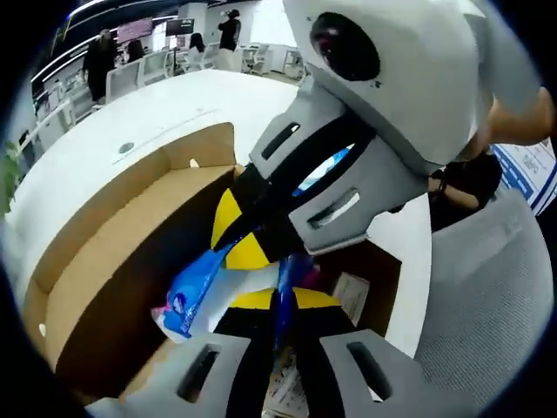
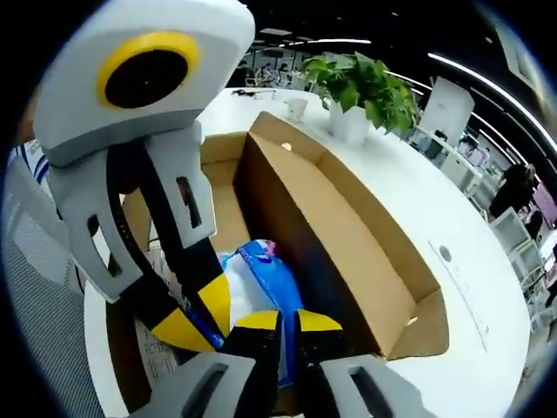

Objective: Operate the shoe box by opening the lid, removing the specified soft item, and placing it in the target area until the item is outside and the box remains undamaged.

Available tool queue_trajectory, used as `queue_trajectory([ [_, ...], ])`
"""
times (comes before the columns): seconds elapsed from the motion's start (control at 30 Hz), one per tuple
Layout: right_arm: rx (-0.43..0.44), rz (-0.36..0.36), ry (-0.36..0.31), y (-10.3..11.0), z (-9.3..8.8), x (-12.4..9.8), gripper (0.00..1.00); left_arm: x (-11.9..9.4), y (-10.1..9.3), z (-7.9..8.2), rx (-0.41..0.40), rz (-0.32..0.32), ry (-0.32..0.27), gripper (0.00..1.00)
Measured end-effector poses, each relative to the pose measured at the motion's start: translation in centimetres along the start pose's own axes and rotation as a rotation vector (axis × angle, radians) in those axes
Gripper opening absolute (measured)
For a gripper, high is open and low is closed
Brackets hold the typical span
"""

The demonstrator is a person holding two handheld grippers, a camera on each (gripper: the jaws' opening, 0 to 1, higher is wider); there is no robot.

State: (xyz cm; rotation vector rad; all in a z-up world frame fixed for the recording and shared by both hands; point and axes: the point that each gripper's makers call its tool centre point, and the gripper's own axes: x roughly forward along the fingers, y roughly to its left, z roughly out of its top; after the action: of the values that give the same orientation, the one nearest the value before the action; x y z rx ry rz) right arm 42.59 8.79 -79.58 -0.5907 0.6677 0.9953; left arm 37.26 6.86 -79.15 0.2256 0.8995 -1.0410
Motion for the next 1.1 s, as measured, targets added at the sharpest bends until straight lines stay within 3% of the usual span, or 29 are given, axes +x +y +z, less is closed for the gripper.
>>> queue_trajectory([
  [0.5, 0.022, -0.022, -0.075, -1.0, 2.1, -1.2, 0.00, -1.3, -0.2, 0.8, -0.055, -0.010, -0.050, 0.00],
  [1.1, 0.034, -0.013, -0.141, -1.0, 4.9, -3.7, 0.00, -4.5, -1.8, 2.7, 0.000, 0.000, -0.053, 0.00],
])
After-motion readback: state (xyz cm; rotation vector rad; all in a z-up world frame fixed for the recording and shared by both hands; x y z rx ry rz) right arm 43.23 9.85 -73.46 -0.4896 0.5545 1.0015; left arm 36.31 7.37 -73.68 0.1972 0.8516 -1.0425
